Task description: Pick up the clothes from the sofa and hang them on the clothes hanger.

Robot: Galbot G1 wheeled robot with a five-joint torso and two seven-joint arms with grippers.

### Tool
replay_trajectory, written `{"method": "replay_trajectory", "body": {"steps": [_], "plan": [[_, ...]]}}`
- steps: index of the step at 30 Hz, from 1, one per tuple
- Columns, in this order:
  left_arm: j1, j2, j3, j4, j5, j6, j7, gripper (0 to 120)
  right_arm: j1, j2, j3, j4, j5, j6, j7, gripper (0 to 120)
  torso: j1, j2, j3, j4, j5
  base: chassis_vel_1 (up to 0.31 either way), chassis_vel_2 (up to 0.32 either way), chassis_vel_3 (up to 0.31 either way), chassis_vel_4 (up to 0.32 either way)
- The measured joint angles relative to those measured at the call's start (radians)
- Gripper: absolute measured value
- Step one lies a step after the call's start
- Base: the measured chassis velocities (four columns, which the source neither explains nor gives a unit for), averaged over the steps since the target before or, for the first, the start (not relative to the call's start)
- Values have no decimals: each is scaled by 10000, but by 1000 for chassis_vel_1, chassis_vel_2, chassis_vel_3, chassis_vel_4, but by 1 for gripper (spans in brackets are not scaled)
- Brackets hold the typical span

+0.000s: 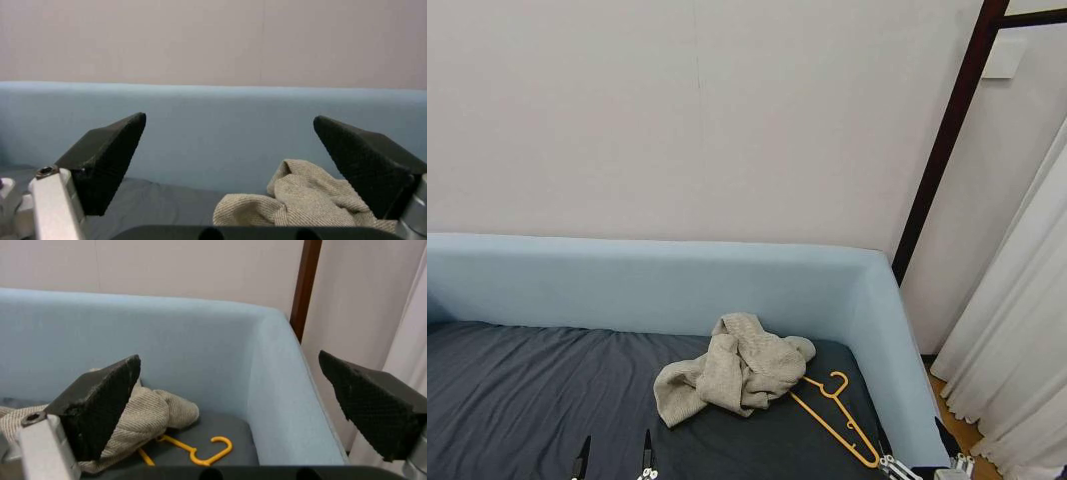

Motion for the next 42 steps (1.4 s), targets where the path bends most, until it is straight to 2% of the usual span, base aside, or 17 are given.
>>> {"method": "replay_trajectory", "body": {"steps": [5,10,14,15,18,21,25,26,29,30,34,35,36,38,39,41,42], "plan": [[-5,-93,-17,42,2,-50,-30,100,47,-193,-39,57,260,-187,26,100,0,0,0,0,0,0,0,0,0],[58,-192,-45,92,83,-83,-39,100,190,-717,-242,34,835,-572,76,100,0,0,0,0,0,0,0,0,0],[127,-296,-44,165,233,-141,-40,100,489,-1516,-654,136,2189,-1435,198,100,0,0,0,0,0,0,0,0,0],[127,-296,-44,165,233,-141,-40,100,489,-1516,-654,136,2189,-1435,198,100,0,0,0,0,0,0,0,0,0],[130,-349,9,208,256,-155,-37,100,942,-2198,-975,99,3219,-2140,293,100,0,0,0,4,2,0,0,0,0],[97,-322,86,269,287,-139,-23,100,1313,-2570,-1138,25,3894,-2670,372,100,0,0,0,-7,1,0,0,0,0],[219,-382,60,391,397,-244,-20,100,2960,-3684,-1797,-268,5701,-4132,798,100,1,0,1,8,3,0,0,0,0],[219,-382,60,391,397,-244,-20,100,2960,-3684,-1797,-268,5701,-4132,798,100,1,0,1,8,3,0,0,0,0],[287,-472,34,457,516,-310,-10,99,4000,-4507,-2414,-390,6803,-5213,953,100,2,0,1,-1,-2,0,0,0,0],[287,-472,34,457,516,-310,-10,99,4000,-4507,-2414,-390,6803,-5213,953,100,2,0,1,-1,-2,0,0,0,0],[387,-740,61,526,715,-367,-9,98,5655,-4865,-3552,-1351,7817,-5972,1011,100,2,0,1,-3,1,0,0,0,0],[387,-740,61,526,715,-367,-9,98,5655,-4865,-3552,-1351,7817,-5972,1011,100,2,0,1,-3,1,0,0,0,0],[431,-826,81,530,752,-408,-6,98,6242,-4849,-3936,-1781,8090,-6146,1039,100,2,-1,1,3,1,0,0,0,0],[512,-917,76,526,762,-449,21,98,7165,-4713,-4536,-2581,8412,-6407,1089,100,2,-1,1,0,4,0,0,0,0],[512,-917,76,526,762,-449,21,98,7165,-4713,-4536,-2581,8412,-6407,1089,100,2,-1,1,0,4,0,0,0,0],[630,-1008,22,463,766,-505,93,98,8628,-4088,-5528,-4269,8819,-6875,1186,100,3,-1,2,1,6,0,0,0,0],[630,-1008,22,463,766,-505,93,98,8628,-4088,-5528,-4269,8819,-6875,1186,100,3,-1,2,1,6,0,0,0,0]]}}
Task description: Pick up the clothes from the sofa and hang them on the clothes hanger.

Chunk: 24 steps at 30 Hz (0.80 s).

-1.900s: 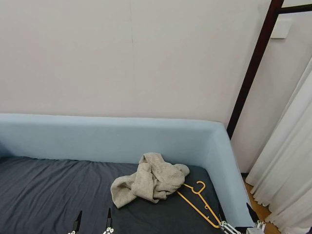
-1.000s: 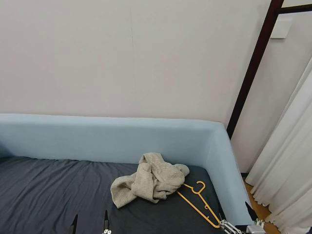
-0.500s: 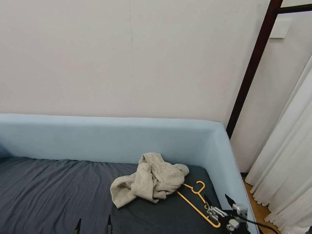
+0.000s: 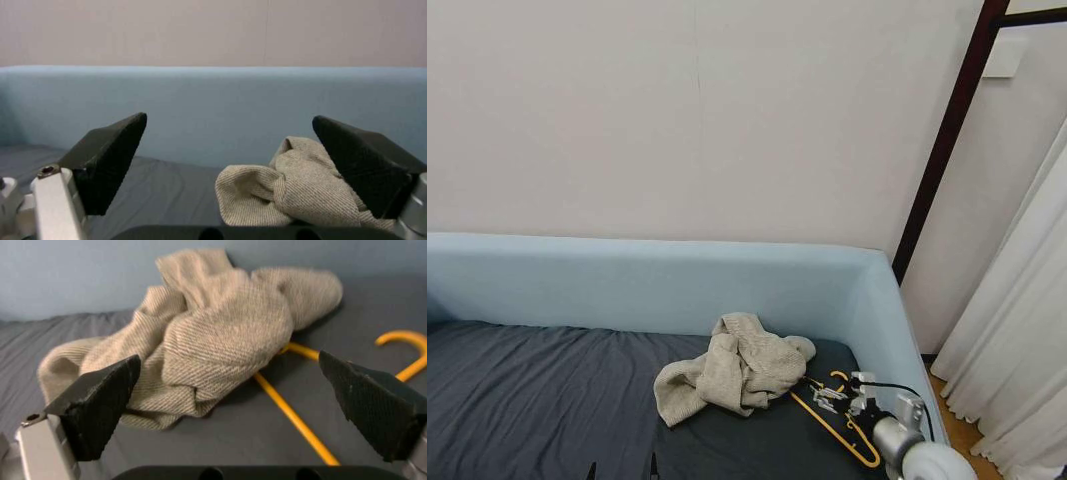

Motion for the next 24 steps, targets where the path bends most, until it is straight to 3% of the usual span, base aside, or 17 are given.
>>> {"method": "replay_trajectory", "body": {"steps": [5,9,17,24], "plan": [[121,-190,-133,-29,27,-33,25,96,1211,1282,-552,-2419,272,-206,63,100,0,-1,-1,0,-2,0,0,0,0],[103,-363,-279,26,62,-66,23,96,1524,1960,-408,-3444,202,-113,68,100,0,-1,0,-1,-10,0,0,0,0],[90,-548,-342,31,23,-79,-4,95,1998,3014,322,-4624,241,105,17,100,0,0,-3,2,0,0,0,0,0],[42,-613,-349,61,136,-42,-40,96,2063,3393,363,-5158,-176,209,-425,94,-2,0,-3,-2,2,0,0,0,0]]}}
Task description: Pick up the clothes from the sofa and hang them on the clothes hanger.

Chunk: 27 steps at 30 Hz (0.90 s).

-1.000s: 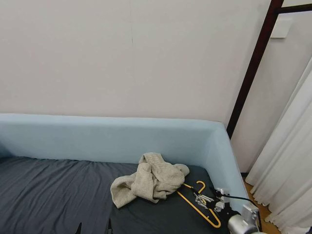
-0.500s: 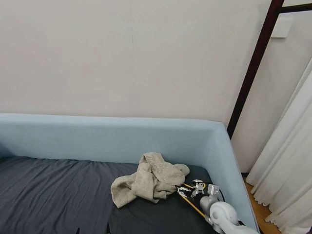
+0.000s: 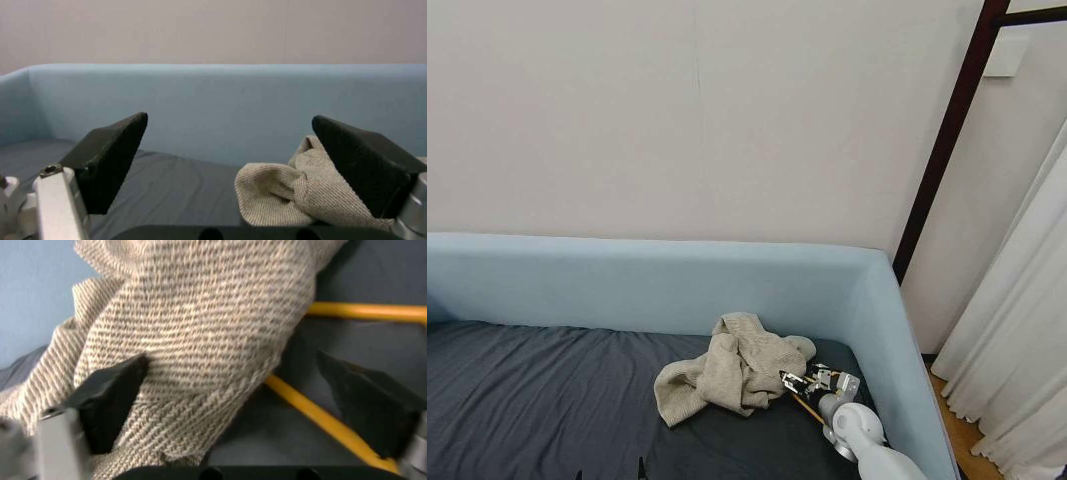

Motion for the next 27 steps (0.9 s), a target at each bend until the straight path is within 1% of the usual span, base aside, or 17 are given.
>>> {"method": "replay_trajectory", "body": {"steps": [1,3,6,7,11,12,14,15,17,18,20,21,24,25,27], "plan": [[0,0,0,0,0,0,0,96,0,0,0,0,0,0,0,94,0,0,0,0,0,0,0,0,0],[4,-15,-1,1,10,6,-11,96,11,81,-1,-120,-114,55,-59,82,0,0,1,0,1,0,0,0,0],[4,-18,-2,1,13,9,-17,96,20,119,-1,-176,-157,81,-74,81,0,0,1,0,0,0,0,0,0],[6,-21,-2,1,17,12,-25,96,35,168,-1,-235,-199,110,-88,68,0,-1,1,0,0,0,0,0,0],[12,-22,-21,-8,21,22,-53,96,62,348,36,-287,-231,177,-116,50,0,0,1,0,-9,0,0,0,0],[12,-22,-21,-8,21,22,-53,96,62,348,36,-287,-231,177,-116,50,0,0,1,0,-9,0,0,0,0],[8,-8,-35,-15,18,32,-83,96,56,445,75,-287,-244,213,-116,40,0,0,0,0,-15,0,0,0,0],[8,-8,-35,-15,18,32,-83,96,56,445,75,-287,-244,213,-116,40,0,0,0,0,-15,0,0,0,0],[6,0,-36,-15,-3,59,-144,96,-2,476,86,-268,-292,249,-115,30,0,0,1,1,-16,0,0,0,0],[5,6,-36,-15,-2,60,-149,96,-34,475,99,-224,-306,260,-112,27,0,0,1,0,-16,0,0,0,0],[21,60,-32,-31,0,59,-154,95,-185,366,104,22,-324,289,-112,18,0,0,0,0,-18,0,0,0,0],[21,60,-32,-31,0,59,-154,95,-185,366,104,22,-324,289,-112,18,0,0,0,0,-18,0,0,0,0],[135,144,-16,-113,-17,56,-157,95,-336,231,138,206,-338,341,-115,4,0,0,0,0,-18,0,0,0,0],[181,176,-19,-141,-17,54,-157,95,-365,216,166,252,-343,357,-115,1,0,0,0,0,-17,0,0,0,0],[243,226,-47,-179,-17,53,-156,95,-412,211,182,316,-353,366,-115,0,0,0,0,0,-14,0,0,0,0]]}}
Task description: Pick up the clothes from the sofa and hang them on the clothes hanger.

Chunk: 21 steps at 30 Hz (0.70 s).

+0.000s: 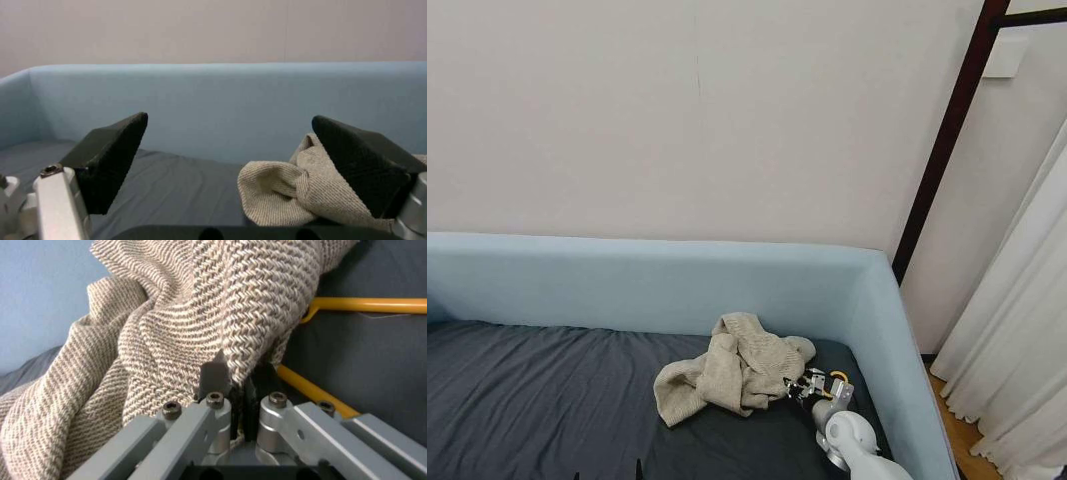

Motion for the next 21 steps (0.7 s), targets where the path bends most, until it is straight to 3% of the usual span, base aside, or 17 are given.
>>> {"method": "replay_trajectory", "body": {"steps": [7,14,17,19,21], "plan": [[689,739,-883,-514,-414,-306,200,97,-330,-29,123,455,-136,152,54,0,0,0,0,2,3,0,0,0,0],[972,1530,-1096,-658,-1058,-519,852,98,-860,-417,168,1614,-68,210,296,0,-1,0,0,1,5,0,0,0,0],[1022,2253,-1211,-528,-1954,-464,1777,100,-1500,-967,244,3275,-23,234,393,0,0,0,0,-1,3,0,0,0,0],[1026,2391,-1259,-518,-2162,-467,1972,100,-1658,-1086,275,3666,-11,238,413,0,0,0,0,0,6,0,0,0,0],[1040,2629,-1300,-537,-2612,-317,2196,100,-2134,-1458,410,4927,60,239,461,0,0,1,-1,-1,5,0,0,0,0]]}}
